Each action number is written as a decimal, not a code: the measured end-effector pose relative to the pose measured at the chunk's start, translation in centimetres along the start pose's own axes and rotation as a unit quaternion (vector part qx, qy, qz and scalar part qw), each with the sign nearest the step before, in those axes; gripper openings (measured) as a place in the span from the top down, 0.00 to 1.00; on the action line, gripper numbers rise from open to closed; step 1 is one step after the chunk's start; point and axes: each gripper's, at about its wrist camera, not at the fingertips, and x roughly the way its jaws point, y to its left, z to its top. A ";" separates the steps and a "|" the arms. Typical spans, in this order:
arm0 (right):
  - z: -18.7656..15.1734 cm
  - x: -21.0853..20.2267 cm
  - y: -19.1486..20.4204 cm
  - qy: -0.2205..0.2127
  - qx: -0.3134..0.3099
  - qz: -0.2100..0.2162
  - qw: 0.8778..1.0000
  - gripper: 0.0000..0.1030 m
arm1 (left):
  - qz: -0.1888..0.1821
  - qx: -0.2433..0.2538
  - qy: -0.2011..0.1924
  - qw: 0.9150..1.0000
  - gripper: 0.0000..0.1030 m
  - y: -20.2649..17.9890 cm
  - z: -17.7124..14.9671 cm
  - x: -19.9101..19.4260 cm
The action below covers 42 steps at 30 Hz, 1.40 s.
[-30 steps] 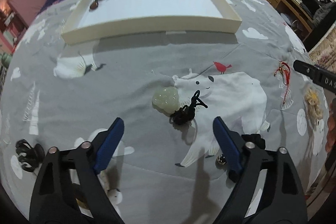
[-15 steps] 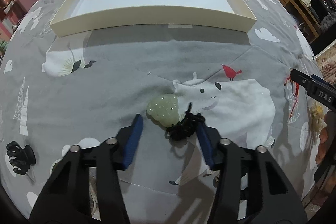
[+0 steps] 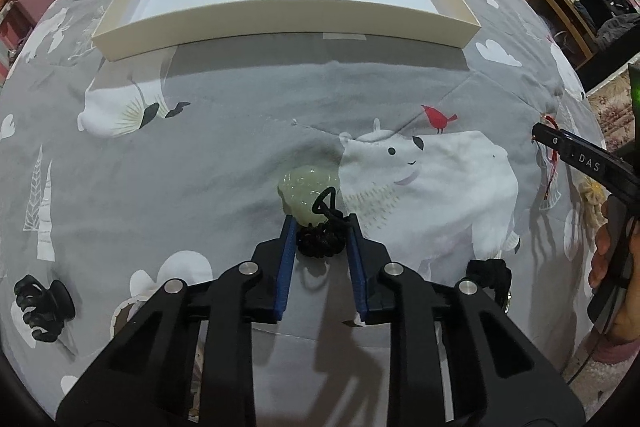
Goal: Organize jewelry
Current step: 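Grasp the jade pendant's black cord with the left tool while the right tool grasps the red beaded cord, then carry both items into the white tray and open both tools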
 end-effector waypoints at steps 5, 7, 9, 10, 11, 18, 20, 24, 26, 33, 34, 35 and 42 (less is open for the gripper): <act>-0.4 -0.5 0.6 -0.003 -0.003 0.011 1.000 0.90 | -0.004 0.004 -0.002 1.000 0.78 0.4 0.0 -0.2; -0.5 -0.7 0.7 -0.007 -0.003 0.010 1.000 0.92 | -0.004 0.007 -0.003 1.000 0.78 0.5 0.0 -0.3; -0.4 -1.0 1.0 -0.011 -0.006 0.009 1.000 0.94 | -0.005 0.012 -0.008 1.000 0.78 0.5 0.2 -0.7; -0.4 -1.3 1.1 -0.014 -0.008 0.008 1.000 0.94 | -0.005 0.013 -0.010 1.000 0.78 0.8 0.0 -1.0; -0.1 -1.6 1.4 -0.017 -0.010 0.009 1.000 0.94 | -0.006 0.014 -0.011 1.000 0.78 0.9 0.1 -1.1; 2.1 -4.2 3.6 -0.044 -0.031 0.014 0.998 0.94 | -0.010 0.011 -0.024 1.000 0.78 2.5 1.6 -3.0; 2.9 -5.0 4.4 -0.052 -0.037 0.017 0.998 0.94 | -0.009 0.007 -0.030 0.999 0.79 3.1 2.4 -3.7; 5.4 -6.4 6.3 -0.070 -0.051 0.027 0.996 0.94 | -0.005 0.003 -0.055 0.998 0.79 4.7 4.9 -5.7; 7.0 -7.0 7.4 -0.077 -0.054 0.036 0.995 0.94 | 0.003 0.003 -0.070 0.998 0.79 5.4 6.3 -6.5; 12.7 -6.6 11.6 -0.084 -0.065 0.055 0.993 0.94 | 0.013 0.003 -0.092 0.996 0.80 7.4 12.6 -7.2; 13.4 -6.4 12.2 -0.084 -0.067 0.055 0.993 0.94 | 0.014 0.004 -0.098 0.995 0.80 7.5 13.8 -7.0; 14.1 -6.1 12.9 -0.082 -0.070 0.055 0.993 0.94 | 0.011 0.005 -0.103 0.995 0.80 7.5 14.9 -6.8; 18.4 -1.3 16.4 -0.058 -0.068 0.067 0.994 0.94 | 0.000 0.024 -0.110 0.994 0.80 6.4 20.3 -3.8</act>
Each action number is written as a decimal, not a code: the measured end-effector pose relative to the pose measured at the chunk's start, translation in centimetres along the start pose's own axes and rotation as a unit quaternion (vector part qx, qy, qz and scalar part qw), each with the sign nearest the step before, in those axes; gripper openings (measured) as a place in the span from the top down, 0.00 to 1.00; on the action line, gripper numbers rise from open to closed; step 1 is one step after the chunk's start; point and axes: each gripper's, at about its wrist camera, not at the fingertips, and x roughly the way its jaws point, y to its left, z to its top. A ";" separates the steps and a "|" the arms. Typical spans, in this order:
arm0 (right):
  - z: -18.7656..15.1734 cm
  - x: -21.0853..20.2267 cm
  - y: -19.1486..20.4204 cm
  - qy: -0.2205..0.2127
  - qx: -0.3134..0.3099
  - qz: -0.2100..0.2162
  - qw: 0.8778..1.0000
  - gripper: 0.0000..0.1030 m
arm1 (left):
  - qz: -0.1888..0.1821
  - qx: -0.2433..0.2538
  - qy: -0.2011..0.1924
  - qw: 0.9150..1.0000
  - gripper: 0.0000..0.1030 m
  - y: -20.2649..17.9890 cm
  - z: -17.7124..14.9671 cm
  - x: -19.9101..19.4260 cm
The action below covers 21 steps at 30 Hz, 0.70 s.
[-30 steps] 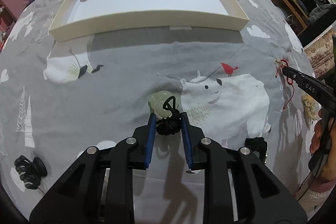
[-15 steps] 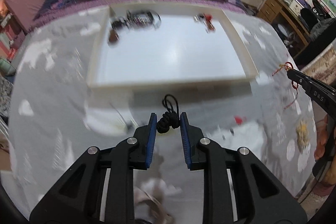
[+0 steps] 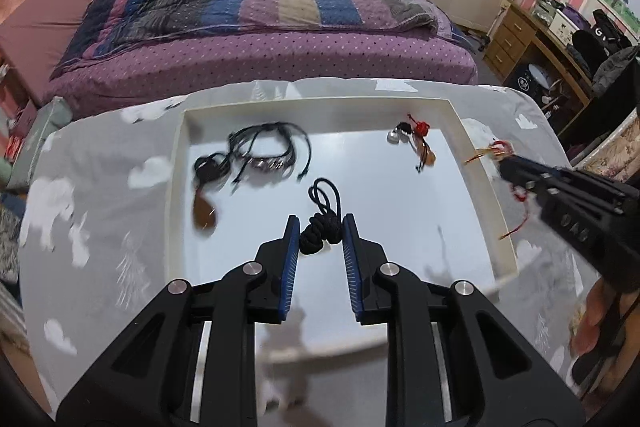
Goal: Organize jewelry
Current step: 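Carry both items into the white tray and open both tools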
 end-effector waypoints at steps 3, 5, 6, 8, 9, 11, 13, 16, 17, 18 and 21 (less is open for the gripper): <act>0.7 2.3 0.2 0.003 0.002 -0.004 1.000 0.94 | -0.001 0.006 0.006 1.000 0.80 -0.7 1.0 2.4; 1.1 3.6 0.1 0.003 0.003 -0.010 1.000 0.94 | -0.001 0.007 0.012 1.000 0.80 -0.8 1.7 3.7; 1.3 4.3 0.0 0.002 0.004 -0.013 1.000 0.94 | -0.003 0.003 0.016 1.000 0.80 -0.9 2.2 4.6; 1.8 5.5 -0.5 -0.001 0.006 -0.021 1.000 0.94 | -0.012 -0.001 0.019 1.000 0.80 -1.1 2.9 5.8; 2.0 5.8 -0.6 -0.002 0.007 -0.022 1.000 0.94 | -0.013 -0.001 0.018 1.000 0.80 -1.2 3.3 6.3; 2.5 6.9 -1.2 -0.002 0.010 -0.023 1.000 0.94 | -0.012 0.001 0.018 1.000 0.80 -1.6 3.9 7.3; 3.1 7.9 -1.6 -0.001 0.015 -0.027 1.000 0.94 | -0.005 0.004 0.019 1.000 0.80 -1.9 4.4 8.3; 3.5 9.2 -1.9 0.006 0.017 -0.025 1.000 0.94 | -0.001 0.006 0.010 1.000 0.80 -2.0 5.0 9.1; 3.4 9.4 -1.9 0.006 0.013 -0.028 1.000 0.94 | -0.004 0.004 0.010 1.000 0.80 -2.0 5.2 9.4; 3.4 9.6 -1.8 0.006 0.007 -0.032 0.999 0.94 | -0.004 0.004 0.009 1.000 0.80 -1.9 5.4 9.6; 3.4 10.4 -2.1 0.008 0.010 -0.029 0.999 0.94 | 0.007 0.009 0.005 1.000 0.80 -1.9 5.7 10.2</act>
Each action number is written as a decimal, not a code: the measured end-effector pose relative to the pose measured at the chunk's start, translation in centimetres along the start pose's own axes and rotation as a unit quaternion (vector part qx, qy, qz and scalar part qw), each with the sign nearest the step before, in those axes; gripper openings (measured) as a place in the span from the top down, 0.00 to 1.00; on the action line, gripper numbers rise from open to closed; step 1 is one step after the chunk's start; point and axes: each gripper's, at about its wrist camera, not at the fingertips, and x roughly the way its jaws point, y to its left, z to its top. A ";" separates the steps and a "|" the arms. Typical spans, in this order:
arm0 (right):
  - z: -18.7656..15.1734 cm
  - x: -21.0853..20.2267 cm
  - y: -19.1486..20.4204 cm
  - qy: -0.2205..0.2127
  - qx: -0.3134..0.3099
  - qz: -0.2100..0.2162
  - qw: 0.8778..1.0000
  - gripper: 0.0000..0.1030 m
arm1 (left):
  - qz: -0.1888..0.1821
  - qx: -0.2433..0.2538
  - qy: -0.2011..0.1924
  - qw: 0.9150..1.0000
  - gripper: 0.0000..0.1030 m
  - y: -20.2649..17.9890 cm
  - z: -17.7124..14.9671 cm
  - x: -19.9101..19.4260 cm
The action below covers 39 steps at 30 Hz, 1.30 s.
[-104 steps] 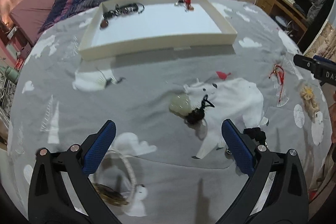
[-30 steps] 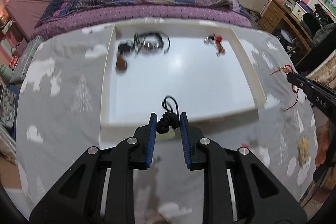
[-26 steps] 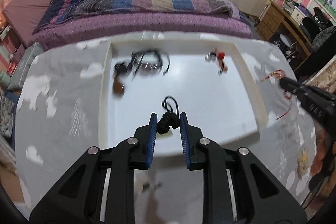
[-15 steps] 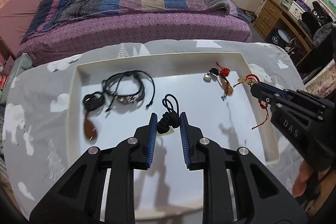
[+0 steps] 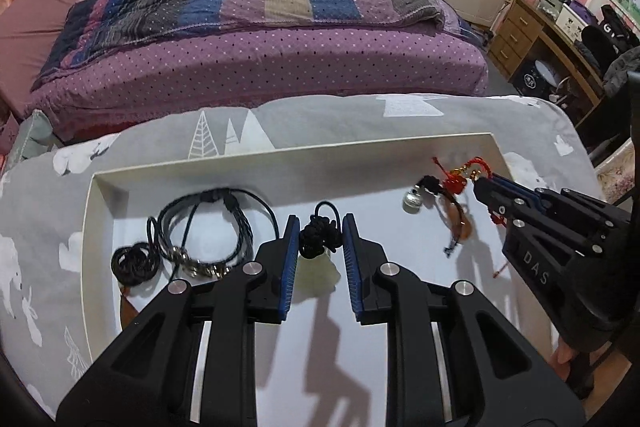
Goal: Organize jewelry
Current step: 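Carry both items into the white tray and open both tools, then withdraw both open tools from the tray toward the remaining items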
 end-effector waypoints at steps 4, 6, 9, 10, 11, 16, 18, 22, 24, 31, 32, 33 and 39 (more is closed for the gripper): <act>0.1 0.5 -0.1 0.001 0.001 0.000 1.000 0.94 | 0.001 0.001 0.001 1.000 0.80 -0.1 0.2 0.8; 0.1 0.9 -0.1 0.004 0.002 0.001 1.000 0.94 | 0.005 0.003 0.002 1.000 0.80 0.0 0.4 1.3; 0.1 1.4 0.0 0.006 -0.002 -0.001 1.000 0.94 | 0.006 0.001 0.003 1.000 0.80 0.2 0.6 1.7; 0.1 1.6 0.0 0.007 -0.001 -0.001 1.000 0.94 | 0.007 0.000 0.003 1.000 0.80 0.3 0.6 1.8; 0.1 1.8 0.0 0.009 0.000 0.000 1.000 0.94 | 0.007 -0.001 0.003 1.000 0.80 0.4 0.7 2.0; 0.1 2.1 0.0 0.012 -0.001 0.000 1.000 0.94 | 0.014 -0.004 0.002 1.000 0.79 0.8 0.9 2.4; 0.2 2.2 0.0 0.015 -0.002 -0.001 1.000 0.94 | 0.019 -0.004 0.002 1.000 0.78 1.0 0.8 2.5; 0.3 2.2 0.2 0.022 -0.009 -0.007 1.000 0.93 | 0.024 -0.011 0.005 1.000 0.78 1.4 0.9 2.7; 0.4 2.2 0.2 0.027 -0.011 -0.007 1.000 0.93 | 0.028 -0.011 0.006 1.000 0.72 1.4 0.9 2.7; 0.5 2.0 0.2 0.044 -0.013 -0.014 0.999 0.67 | 0.037 -0.015 0.004 0.999 0.50 1.8 0.8 1.9; 0.5 1.8 0.3 0.047 -0.014 -0.005 0.999 0.62 | 0.038 -0.016 0.003 0.999 0.46 1.8 0.8 1.7; 0.4 1.7 0.3 0.047 -0.013 -0.005 0.999 0.59 | 0.039 -0.017 0.000 0.999 0.43 1.8 0.7 1.1; 0.5 -1.4 0.9 0.022 -0.022 -0.016 0.999 0.34 | 0.051 -0.014 -0.033 0.998 0.16 2.4 0.3 -3.5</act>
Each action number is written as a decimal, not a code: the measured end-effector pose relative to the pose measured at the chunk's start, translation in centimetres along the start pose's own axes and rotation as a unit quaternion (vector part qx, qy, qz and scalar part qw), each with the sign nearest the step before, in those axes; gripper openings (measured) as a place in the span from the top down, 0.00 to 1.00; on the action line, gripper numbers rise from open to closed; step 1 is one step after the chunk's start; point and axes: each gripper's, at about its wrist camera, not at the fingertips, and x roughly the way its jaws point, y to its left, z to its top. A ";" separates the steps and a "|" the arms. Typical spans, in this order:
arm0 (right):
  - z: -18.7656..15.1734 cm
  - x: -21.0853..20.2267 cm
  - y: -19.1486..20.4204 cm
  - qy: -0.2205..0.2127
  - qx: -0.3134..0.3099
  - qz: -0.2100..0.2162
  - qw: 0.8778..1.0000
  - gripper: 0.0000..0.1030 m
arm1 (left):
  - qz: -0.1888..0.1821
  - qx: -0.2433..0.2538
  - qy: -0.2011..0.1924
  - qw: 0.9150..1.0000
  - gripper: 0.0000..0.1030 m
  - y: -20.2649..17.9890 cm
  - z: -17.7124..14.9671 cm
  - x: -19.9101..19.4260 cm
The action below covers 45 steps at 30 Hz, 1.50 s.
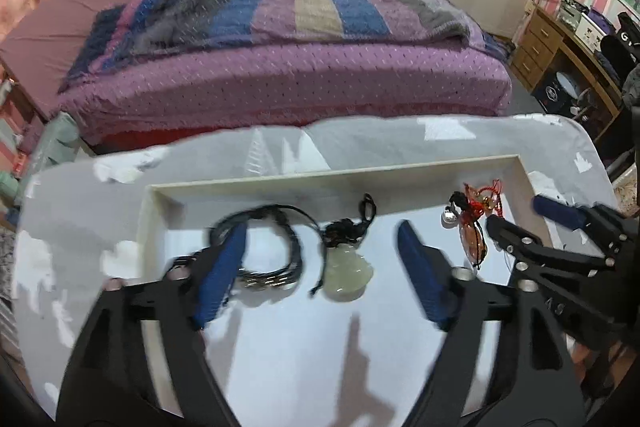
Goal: Organize jewelry
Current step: 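Withdraw both open tools from the tray toward the remaining items, then grasp the white-band gold watch with the left tool while the right tool grasps the black scrunchie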
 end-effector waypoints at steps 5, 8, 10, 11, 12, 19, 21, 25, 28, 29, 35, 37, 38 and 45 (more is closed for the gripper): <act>-0.3 -3.7 -0.2 -0.023 -0.001 -0.029 0.999 0.19 | 0.002 -0.016 -0.016 1.000 0.07 2.3 -0.7 -3.7; -1.1 -5.9 -0.6 -0.032 -0.005 -0.049 0.998 0.13 | 0.010 -0.023 -0.023 0.999 0.04 3.7 -1.8 -5.7; -1.8 -7.1 -0.9 -0.037 -0.013 -0.063 0.997 0.13 | 0.015 -0.024 -0.028 0.999 0.03 4.4 -2.6 -7.0; -2.2 -7.8 -1.0 -0.040 -0.016 -0.070 0.997 0.13 | 0.017 -0.026 -0.030 0.999 0.03 4.9 -3.3 -8.0; -2.8 -8.9 -1.1 -0.044 -0.020 -0.075 0.996 0.13 | 0.019 -0.027 -0.030 0.999 0.03 5.2 -3.6 -8.5; -5.2 -15.9 -3.3 -0.073 0.008 -0.061 0.995 0.13 | 0.024 -0.035 -0.048 0.998 0.03 7.3 -6.2 -14.4; -5.8 -17.9 -3.8 -0.084 0.019 -0.053 0.995 0.12 | 0.027 -0.040 -0.053 0.997 0.03 7.8 -6.8 -16.1; -7.3 -21.8 -4.2 -0.103 0.026 -0.058 0.993 0.11 | 0.034 -0.039 -0.062 0.997 0.03 8.2 -7.9 -19.0; -8.6 -24.0 -3.9 -0.115 0.013 -0.063 0.991 0.09 | 0.036 -0.031 -0.073 0.996 0.03 8.1 -9.2 -21.3; -9.0 -24.7 -3.8 -0.119 0.010 -0.066 0.991 0.09 | 0.037 -0.029 -0.075 0.996 0.03 8.0 -9.5 -21.8; -11.8 -28.2 -3.5 -0.130 0.004 -0.077 0.988 0.08 | 0.043 -0.025 -0.078 0.996 0.03 7.6 -12.1 -25.0; -13.0 -29.0 -3.5 -0.129 0.001 -0.081 0.988 0.08 | 0.046 -0.022 -0.082 0.995 0.03 7.3 -13.3 -26.0; -13.5 -29.3 -3.4 -0.130 0.000 -0.082 0.988 0.08 | 0.050 -0.019 -0.082 0.995 0.03 7.1 -13.7 -26.3; -18.5 -29.7 -3.3 -0.124 -0.014 -0.056 0.991 0.03 | 0.035 -0.015 -0.092 0.995 0.03 6.5 -19.1 -28.1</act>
